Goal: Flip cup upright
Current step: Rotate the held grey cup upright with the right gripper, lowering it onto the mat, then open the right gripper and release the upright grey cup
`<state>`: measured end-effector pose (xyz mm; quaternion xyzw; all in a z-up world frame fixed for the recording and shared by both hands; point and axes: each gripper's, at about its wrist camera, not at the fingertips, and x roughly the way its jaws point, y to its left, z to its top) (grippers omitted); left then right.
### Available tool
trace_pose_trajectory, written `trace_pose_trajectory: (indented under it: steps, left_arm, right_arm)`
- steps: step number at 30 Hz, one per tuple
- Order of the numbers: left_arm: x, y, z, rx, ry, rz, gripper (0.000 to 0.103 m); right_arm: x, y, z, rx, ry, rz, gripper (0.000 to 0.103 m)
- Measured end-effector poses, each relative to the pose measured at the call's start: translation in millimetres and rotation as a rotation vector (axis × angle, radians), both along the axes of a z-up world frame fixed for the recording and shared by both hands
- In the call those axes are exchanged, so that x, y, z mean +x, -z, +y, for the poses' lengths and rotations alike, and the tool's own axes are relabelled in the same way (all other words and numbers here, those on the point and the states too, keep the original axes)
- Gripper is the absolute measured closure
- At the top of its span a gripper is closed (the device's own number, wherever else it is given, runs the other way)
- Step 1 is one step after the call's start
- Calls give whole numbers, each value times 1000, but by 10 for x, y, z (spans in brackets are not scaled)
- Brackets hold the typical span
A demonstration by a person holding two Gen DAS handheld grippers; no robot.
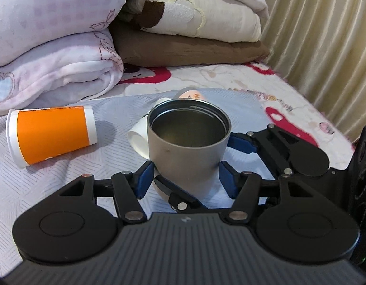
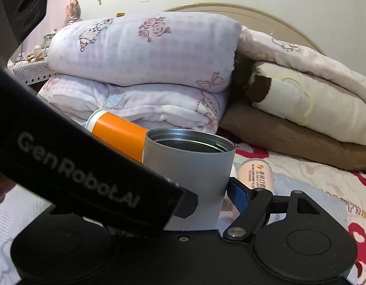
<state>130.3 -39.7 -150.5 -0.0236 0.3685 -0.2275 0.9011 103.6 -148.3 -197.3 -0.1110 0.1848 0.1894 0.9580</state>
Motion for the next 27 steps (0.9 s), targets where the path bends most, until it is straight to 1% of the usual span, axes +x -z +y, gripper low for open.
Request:
trace_pose_trajectory:
  steps: [1, 3, 4, 6, 8, 13, 18, 21, 24, 27]
  left_arm:
    - [12, 29, -21, 6, 2, 0, 45]
    - [44, 94, -53, 10, 3, 13, 45]
    - [48, 117, -63, 12, 3, 12, 45]
    - [46, 124, -79, 6, 2, 0, 45]
    - [57, 116, -79, -6, -5, 1, 45]
    - [23, 130, -120, 8, -1, -15, 44]
    - [36, 120, -113, -14, -10, 5, 43]
    - [36, 118, -109, -35, -15, 17, 43]
    - [37, 107, -76, -67, -33, 45, 42]
    - [-7, 65, -54, -52, -46, 47, 42]
  right_arm:
    - [10, 36, 7, -8, -3, -13, 21]
    - [12, 128, 49, -64, 5, -52, 21]
    - [19, 157, 59, -76, 10, -48, 21]
    - [74, 171, 14, -53, 17, -19, 21]
    - [99, 156, -19, -29, 26, -12, 21]
    - [152, 113, -59, 6, 40, 15, 21]
    - [176, 72, -52, 7, 47, 36, 21]
    - [172, 70, -43, -1, 70, 59, 21]
    - [168, 10, -58, 8, 94, 77, 16]
    - [124, -79, -120, 30, 104, 120, 15]
